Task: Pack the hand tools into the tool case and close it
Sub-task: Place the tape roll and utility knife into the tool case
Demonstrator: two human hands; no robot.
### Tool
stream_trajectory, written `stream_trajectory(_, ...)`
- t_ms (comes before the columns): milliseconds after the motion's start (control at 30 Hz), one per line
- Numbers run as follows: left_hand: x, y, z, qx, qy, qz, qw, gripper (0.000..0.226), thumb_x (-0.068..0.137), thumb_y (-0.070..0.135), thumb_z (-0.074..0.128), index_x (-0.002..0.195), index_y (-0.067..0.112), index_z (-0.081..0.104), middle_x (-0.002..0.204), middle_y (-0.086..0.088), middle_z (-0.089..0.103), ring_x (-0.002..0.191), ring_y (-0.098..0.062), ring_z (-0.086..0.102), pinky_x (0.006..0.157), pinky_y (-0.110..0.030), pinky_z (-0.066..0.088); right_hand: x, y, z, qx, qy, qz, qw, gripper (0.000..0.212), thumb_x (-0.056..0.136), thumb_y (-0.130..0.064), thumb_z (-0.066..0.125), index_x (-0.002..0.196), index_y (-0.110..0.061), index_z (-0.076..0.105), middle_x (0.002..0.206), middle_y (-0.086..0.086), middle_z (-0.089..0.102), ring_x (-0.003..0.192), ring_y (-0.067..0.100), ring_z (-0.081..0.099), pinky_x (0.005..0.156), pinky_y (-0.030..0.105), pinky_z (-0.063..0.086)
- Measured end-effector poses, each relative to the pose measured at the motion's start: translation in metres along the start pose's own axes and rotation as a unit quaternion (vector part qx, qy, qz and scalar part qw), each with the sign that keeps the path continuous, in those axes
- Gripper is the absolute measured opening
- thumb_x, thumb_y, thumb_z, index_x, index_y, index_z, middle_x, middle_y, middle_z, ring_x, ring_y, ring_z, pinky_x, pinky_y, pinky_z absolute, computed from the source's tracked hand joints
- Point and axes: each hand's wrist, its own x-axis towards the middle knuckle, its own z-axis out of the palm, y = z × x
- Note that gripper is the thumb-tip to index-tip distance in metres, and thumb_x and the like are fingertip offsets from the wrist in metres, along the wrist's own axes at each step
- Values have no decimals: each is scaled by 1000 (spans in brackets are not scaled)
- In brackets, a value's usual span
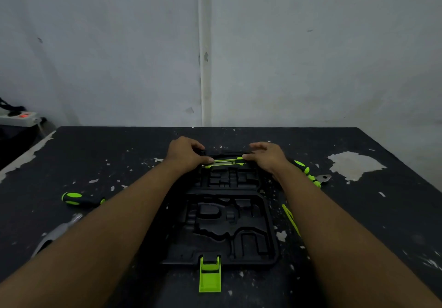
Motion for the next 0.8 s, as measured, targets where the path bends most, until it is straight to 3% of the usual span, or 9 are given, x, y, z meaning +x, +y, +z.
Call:
stream_trajectory(67, 0, 0, 0, 9, -3, 13, 1000, 56, 71, 55, 91, 115, 23, 80, 116, 4, 77, 109, -12, 65, 98, -27, 48, 5, -4, 1, -21, -16, 23, 999, 54, 82, -17, 90, 132, -14, 71, 125, 1, 70, 110, 17, 64, 96, 26, 47)
stream_trajectory(167, -4, 2, 4, 145, 36, 37, 988, 53, 71, 71, 81, 115, 40, 77, 120, 10, 70, 129, -27, 49, 104, -45, 37, 10, -4, 9, -20, -21, 39, 999, 47, 81, -15, 90, 126, -17, 77, 128, 7, 74, 117, 21, 67, 107, 33, 52)
stream_trajectory(333, -9, 4, 4, 100, 44, -13, 994, 50, 63, 72, 86, 106, 49, 77, 125, 15, 67, 134, -27, 38, 91, -42, 23, 10, -4, 4, -2, -32, 52, 998, 49, 80, -12, 90, 126, -19, 77, 129, 5, 72, 118, 22, 66, 94, 29, 51)
stream_trajectory(400, -7, 5, 3, 85, 36, -43, 995, 51, 57, 73, 88, 102, 50, 77, 124, 16, 69, 136, -27, 39, 96, -43, 26, 10, -5, 1, 6, -37, 68, 997, 49, 79, -11, 91, 125, -21, 77, 126, 6, 73, 116, 23, 67, 89, 29, 51)
stream_trajectory(500, 2, -3, 4, -4, 4, -88, 996, 58, 33, 83, 87, 85, 60, 73, 110, 23, 72, 136, -24, 52, 116, -51, 35, 18, -1, 3, 24, -25, 90, 995, 46, 77, -7, 91, 119, -21, 79, 121, 6, 75, 111, 22, 68, 91, 30, 53)
stream_trajectory(633, 7, -7, 5, -40, 9, -110, 993, 65, 23, 81, 87, 80, 54, 74, 108, 22, 73, 125, -20, 62, 110, -49, 48, 32, 12, 8, 81, -67, 154, 982, 56, 76, -5, 89, 129, -16, 75, 126, -2, 73, 109, 19, 72, 104, 34, 56)
stream_trajectory(733, 7, -7, 6, -53, 11, -119, 991, 68, 20, 81, 88, 82, 55, 75, 109, 22, 74, 122, -20, 64, 108, -49, 49, 41, 17, 9, 110, -83, 181, 974, 51, 78, -2, 86, 126, -15, 75, 116, 7, 79, 103, 20, 77, 88, 30, 62)
stream_trajectory(800, 10, -9, 7, -57, 8, -124, 991, 71, 17, 81, 88, 83, 59, 74, 107, 23, 75, 120, -19, 65, 107, -48, 50, 40, 14, 9, 117, -92, 186, 971, 49, 81, 2, 82, 127, -12, 72, 116, 11, 78, 103, 23, 77, 89, 33, 62)
